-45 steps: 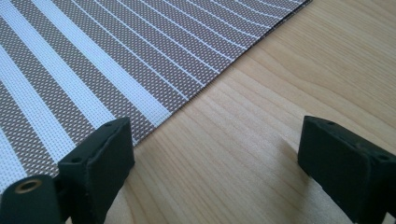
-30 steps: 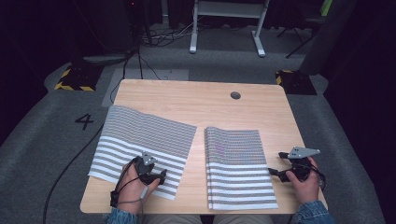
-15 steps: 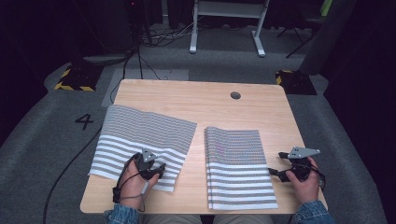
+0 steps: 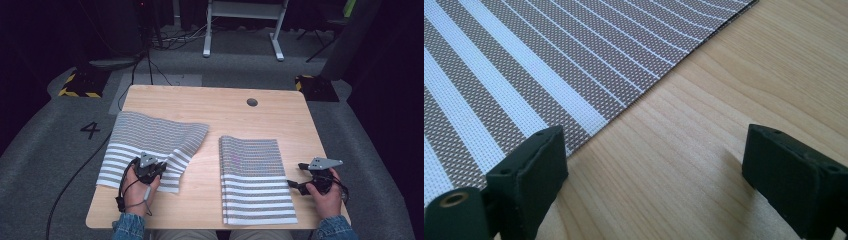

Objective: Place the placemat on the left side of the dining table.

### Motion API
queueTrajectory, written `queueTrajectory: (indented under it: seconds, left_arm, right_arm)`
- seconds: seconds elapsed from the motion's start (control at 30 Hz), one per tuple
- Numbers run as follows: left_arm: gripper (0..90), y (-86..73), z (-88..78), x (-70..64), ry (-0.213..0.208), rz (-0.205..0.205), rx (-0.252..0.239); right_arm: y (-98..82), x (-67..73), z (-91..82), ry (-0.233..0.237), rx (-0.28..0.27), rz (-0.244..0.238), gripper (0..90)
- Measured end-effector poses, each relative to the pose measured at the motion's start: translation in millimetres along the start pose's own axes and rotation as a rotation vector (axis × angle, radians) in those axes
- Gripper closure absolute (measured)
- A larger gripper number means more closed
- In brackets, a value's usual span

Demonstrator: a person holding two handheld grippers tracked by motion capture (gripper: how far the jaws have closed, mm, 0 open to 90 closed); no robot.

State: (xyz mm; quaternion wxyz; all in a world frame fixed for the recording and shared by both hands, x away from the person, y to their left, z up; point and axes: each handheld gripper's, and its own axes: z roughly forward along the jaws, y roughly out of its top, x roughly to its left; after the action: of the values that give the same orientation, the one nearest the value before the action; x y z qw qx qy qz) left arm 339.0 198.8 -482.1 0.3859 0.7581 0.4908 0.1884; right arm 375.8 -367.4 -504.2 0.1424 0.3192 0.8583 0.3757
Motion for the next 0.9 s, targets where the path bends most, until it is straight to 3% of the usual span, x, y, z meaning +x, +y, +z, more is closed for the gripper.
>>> queueTrajectory:
  seconds: [0.13, 0.27, 0.37, 0.5, 0.57, 0.6, 0.63, 0.67, 0.7, 0.73, 0.8, 0.9]
  left_arm:
    - [85.6, 7.4, -18.3, -5.6, -0.033, 0.017, -0.095]
    - [85.7, 11.3, -42.2, -17.6, -0.109, 0.076, -0.158]
    - [85.7, 10.6, -56.2, -27.6, -0.183, 0.118, -0.174]
    - [85.8, 6.8, -70.9, -37.6, -0.278, 0.143, -0.177]
    - [85.7, 2.8, -77.4, -39.8, -0.352, 0.134, -0.167]
    - [84.8, 0.4, -79.8, -40.1, -0.422, 0.141, -0.112]
    - [82.1, -1.1, -80.7, -40.8, -0.464, 0.154, -0.074]
    - [77.3, -3.2, -81.6, -42.0, -0.513, 0.165, -0.036]
    - [69.4, -5.4, -81.7, -43.8, -0.57, 0.148, -0.006]
    - [56.5, -7.0, -81.2, -46.6, -0.586, 0.141, -0.01]
    - [39.3, -5.2, -81.8, -45.8, -0.526, 0.153, -0.046]
    - [37.8, -2.0, -81.9, -39.7, -0.428, 0.114, -0.077]
  right_arm:
    - [0.0, 0.0, 0.0, 0.0, 0.0, 0.0, 11.1]
    - [0.0, -0.2, 0.1, 0.001, 0.0, -0.001, 11.1]
    - [0.0, -0.1, 0.1, 0.001, 0.001, 0.0, 11.1]
    - [0.1, -0.5, 0.2, 0.004, -0.001, -0.001, 11.1]
    - [0.1, -0.4, 0.2, 0.004, 0.0, 0.0, 11.1]
    - [0.1, -0.4, 0.3, 0.003, -0.001, -0.001, 11.0]
    - [0.2, -0.4, 0.3, 0.004, -0.001, 0.0, 11.0]
    - [0.3, -0.5, 0.3, 0.005, 0.0, 0.0, 11.0]
    - [0.3, -0.6, 0.6, 0.006, -0.003, -0.001, 11.0]
    - [0.5, -1.0, 0.5, 0.006, 0.001, -0.005, 10.9]
    - [0.9, -1.0, 1.0, 0.006, 0.0, -0.004, 10.9]
    - [0.9, -1.0, 1.1, 0.006, 0.0, -0.004, 10.9]
